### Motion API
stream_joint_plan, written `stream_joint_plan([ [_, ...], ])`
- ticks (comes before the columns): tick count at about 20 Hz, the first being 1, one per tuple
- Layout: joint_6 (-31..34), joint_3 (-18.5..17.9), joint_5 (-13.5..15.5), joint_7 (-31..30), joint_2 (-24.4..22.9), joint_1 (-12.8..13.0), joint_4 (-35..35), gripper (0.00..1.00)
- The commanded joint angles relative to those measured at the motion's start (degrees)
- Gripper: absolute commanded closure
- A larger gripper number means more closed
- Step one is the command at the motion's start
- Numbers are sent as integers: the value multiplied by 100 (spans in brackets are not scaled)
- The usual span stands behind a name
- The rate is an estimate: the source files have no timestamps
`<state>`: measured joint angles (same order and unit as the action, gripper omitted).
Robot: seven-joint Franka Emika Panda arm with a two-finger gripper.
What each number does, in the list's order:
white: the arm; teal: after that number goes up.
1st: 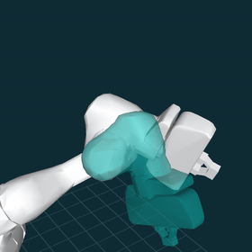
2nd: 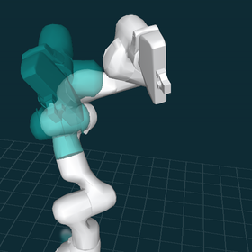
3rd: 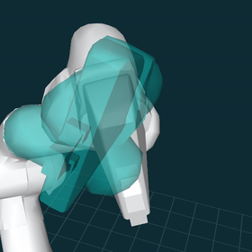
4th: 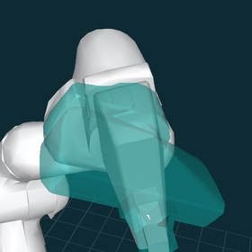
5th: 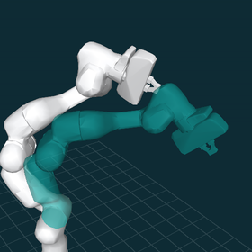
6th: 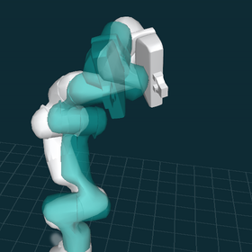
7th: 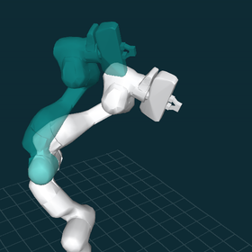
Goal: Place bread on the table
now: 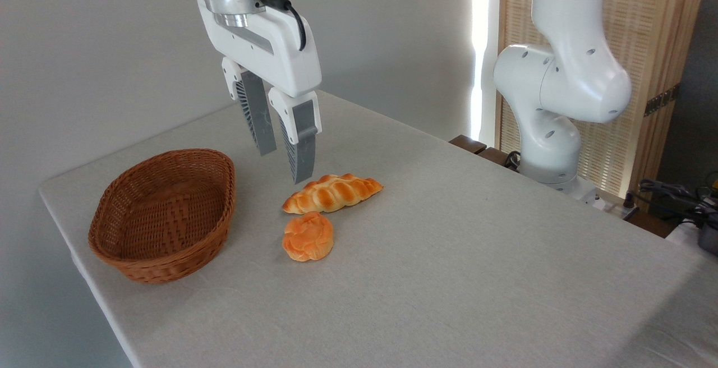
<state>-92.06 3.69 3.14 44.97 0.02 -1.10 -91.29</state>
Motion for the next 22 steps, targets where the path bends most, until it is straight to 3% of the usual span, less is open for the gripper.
stream_joint_plan([
  [1, -4, -245, 117, 38, -20, 259, 41, 0],
  [6, -13, -360, 117, 38, -20, 365, 41, 0],
  [9, -4, -553, 91, 38, -20, 558, 41, 0],
  [22, -13, -527, 38, 56, 7, 558, 41, 0],
])
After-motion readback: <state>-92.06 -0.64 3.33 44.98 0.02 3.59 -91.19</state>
